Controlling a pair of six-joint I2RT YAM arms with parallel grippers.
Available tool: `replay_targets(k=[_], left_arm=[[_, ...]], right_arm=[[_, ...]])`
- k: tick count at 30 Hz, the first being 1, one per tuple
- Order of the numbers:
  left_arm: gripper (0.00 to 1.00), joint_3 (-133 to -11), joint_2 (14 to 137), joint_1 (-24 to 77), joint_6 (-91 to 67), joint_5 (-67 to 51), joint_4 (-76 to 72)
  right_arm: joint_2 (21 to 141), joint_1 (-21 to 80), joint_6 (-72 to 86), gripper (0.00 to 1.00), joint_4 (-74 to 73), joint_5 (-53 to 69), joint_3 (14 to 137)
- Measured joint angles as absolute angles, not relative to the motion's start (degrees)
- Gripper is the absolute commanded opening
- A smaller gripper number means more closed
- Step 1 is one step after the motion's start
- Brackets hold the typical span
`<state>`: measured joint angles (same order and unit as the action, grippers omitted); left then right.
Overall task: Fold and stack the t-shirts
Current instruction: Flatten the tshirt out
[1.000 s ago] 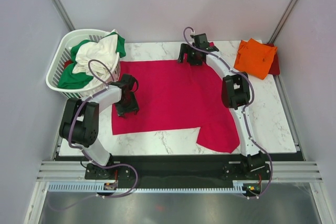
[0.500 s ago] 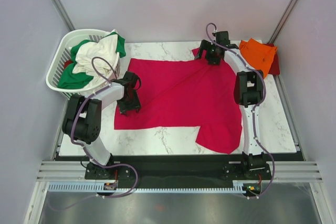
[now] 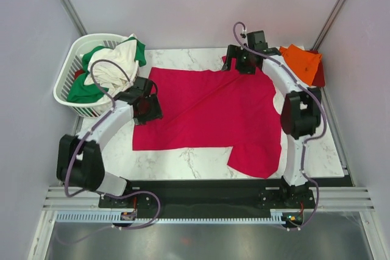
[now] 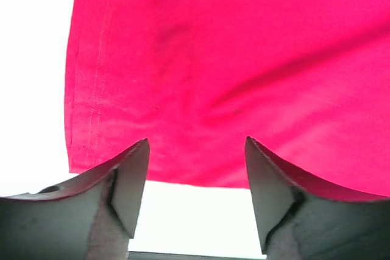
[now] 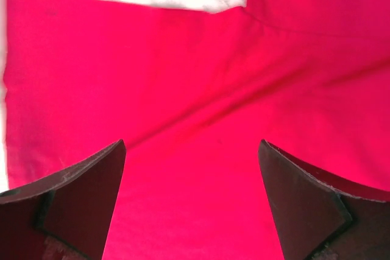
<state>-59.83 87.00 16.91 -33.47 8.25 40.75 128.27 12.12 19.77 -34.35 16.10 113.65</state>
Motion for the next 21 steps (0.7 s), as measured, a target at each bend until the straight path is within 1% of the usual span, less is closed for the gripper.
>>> replay_targets(k=[2,4,7,9,11,12,13,15,17,21], left_arm=[[0.77,-59.9,82.0,16.9,-32.6,7.2,40.8],[0.78,-60.0,76.8,16.9,-31.7,6.9,40.7],[0.76,-60.3,72.5,17.0,-31.1,7.0,40.7],[0.72,-61.8,73.9,17.0,-31.0,6.8,40.8],[0.71,-64.7,78.1,17.0,-30.8,5.9,40.3],[0.71,-66.5,81.3,17.0,-30.7,5.6,39.6],[0.68,-69.0,84.5,17.0,-30.6,5.3,39.2],[0.66,-75.5,93.2,17.0,-30.2,4.4,37.8],[0.66,-83.5,102.2,17.0,-29.4,3.9,36.0],[0.66,-98.1,116.3,17.0,-27.9,2.2,34.5]], right_arm=[[118.9,13.0,19.3,0.98,-33.7,12.8,107.4],[107.5,13.4,19.2,0.98,-33.0,8.7,100.1],[90.3,13.1,20.4,0.98,-29.5,1.3,86.0],[81.0,12.7,21.8,0.98,-29.6,-2.1,75.9],[75.0,12.1,23.1,0.98,-28.7,-3.4,66.8],[74.0,12.0,23.6,0.98,-28.7,-3.3,63.7],[73.3,11.9,24.1,0.98,-28.2,-2.8,60.0],[74.4,11.9,24.9,0.98,-28.2,-0.3,54.2],[74.8,11.9,25.7,0.98,-28.6,2.7,50.3],[72.2,12.0,25.9,0.98,-28.9,6.6,48.3]])
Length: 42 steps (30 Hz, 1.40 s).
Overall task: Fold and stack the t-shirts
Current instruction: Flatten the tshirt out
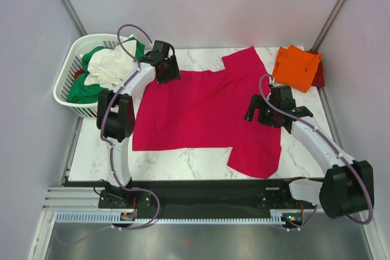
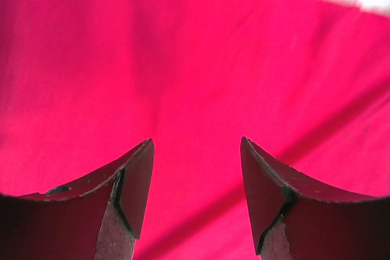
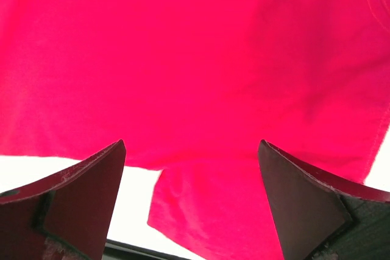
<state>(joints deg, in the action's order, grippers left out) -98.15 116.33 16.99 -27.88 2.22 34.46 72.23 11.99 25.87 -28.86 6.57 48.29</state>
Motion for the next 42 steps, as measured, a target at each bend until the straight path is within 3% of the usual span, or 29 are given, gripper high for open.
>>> replay_targets(k=[7,18,42], left_arm=[[0.68,-117.1,133.3,16.3,-25.9,0.9,33.3],[0.70,-129.6,145.1,10.1,-25.5,-0.8,34.6],[0.75,-133.8,147.6,6.5,-25.6,2.5,37.1]], right_arm=[[64.3,12.0,25.1,0.98,-28.8,10.5,49.5],[63.3,12.0,23.9,0.98,-30.9,13.3,53.0],[64.7,12.0,22.6,0.98,-31.9,13.2,54.1]])
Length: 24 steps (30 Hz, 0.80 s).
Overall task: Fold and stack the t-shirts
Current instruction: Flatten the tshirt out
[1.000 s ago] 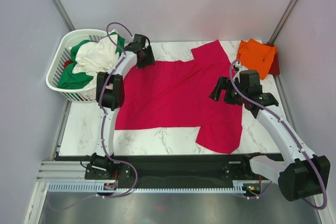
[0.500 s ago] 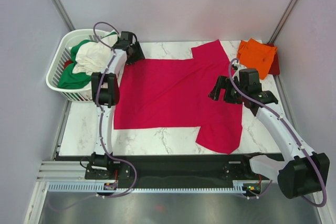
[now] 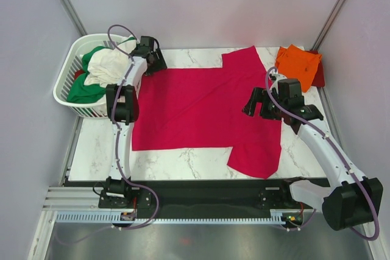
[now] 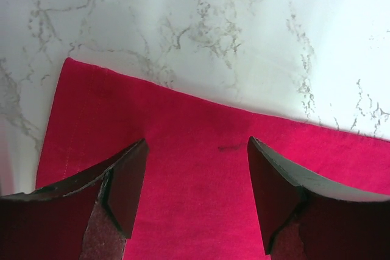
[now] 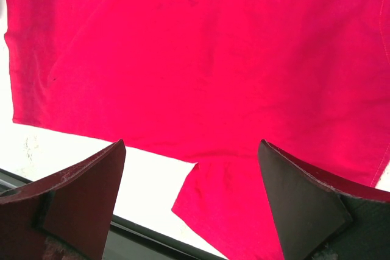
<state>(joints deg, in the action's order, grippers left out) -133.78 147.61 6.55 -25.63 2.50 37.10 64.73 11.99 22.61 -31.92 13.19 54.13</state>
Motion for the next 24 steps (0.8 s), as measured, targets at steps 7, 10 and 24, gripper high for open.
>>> replay_targets(k=[7,10,24], left_arm=[[0.78,-137.4,149.4,5.8,-26.1,2.2,39.5],[0.79,-138.2,149.5,5.7,-26.1,0.1,40.5],[0.83,-127.0,128.4,7.3,-24.7,-6.6,40.5]], right_arm=[[64.6,12.0,22.4,0.98,-32.2,13.0,54.5],[64.5,12.0,22.3,0.98,-32.2,13.0,54.6],[61.8,12.0,22.3,0.98,-32.6,11.4,57.2]])
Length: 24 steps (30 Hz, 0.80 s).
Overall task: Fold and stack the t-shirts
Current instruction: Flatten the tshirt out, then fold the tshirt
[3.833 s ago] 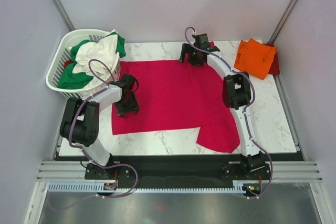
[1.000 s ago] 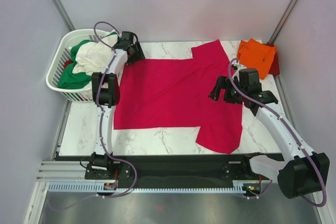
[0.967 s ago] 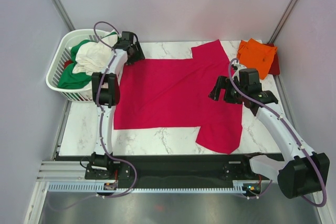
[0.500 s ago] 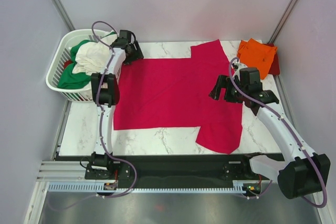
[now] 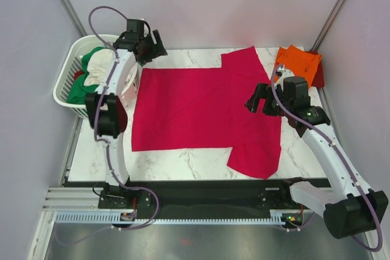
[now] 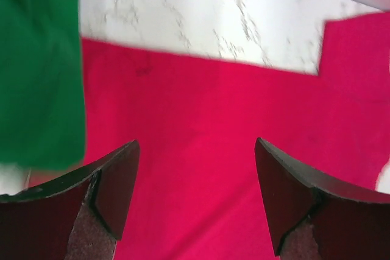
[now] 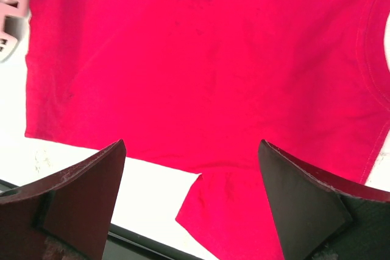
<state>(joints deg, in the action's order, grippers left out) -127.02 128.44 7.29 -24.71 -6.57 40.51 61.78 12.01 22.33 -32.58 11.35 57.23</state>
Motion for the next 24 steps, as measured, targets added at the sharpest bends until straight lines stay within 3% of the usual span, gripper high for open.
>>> replay_targets(k=[7,10,16,24], left_arm=[[0.81,-83.9,84.5,7.8,-25.2,-2.5,37.2],[0.79,-68.8,73.3,7.8,-26.0,-0.5,37.8],[0.79,-46.7,65.6,8.1,-29.6,5.4,43.1],[0.77,-46.6,67.2,8.8,-37.7,8.8,45.7]], right_arm=[[56.7,12.0,23.2,0.98,-31.2,12.0,55.7],[56.4,12.0,23.3,0.98,-30.8,12.8,54.3],[56.0,12.2,23.6,0.98,-30.8,14.4,51.1],[54.8,12.2,23.8,0.98,-31.8,15.9,49.3]])
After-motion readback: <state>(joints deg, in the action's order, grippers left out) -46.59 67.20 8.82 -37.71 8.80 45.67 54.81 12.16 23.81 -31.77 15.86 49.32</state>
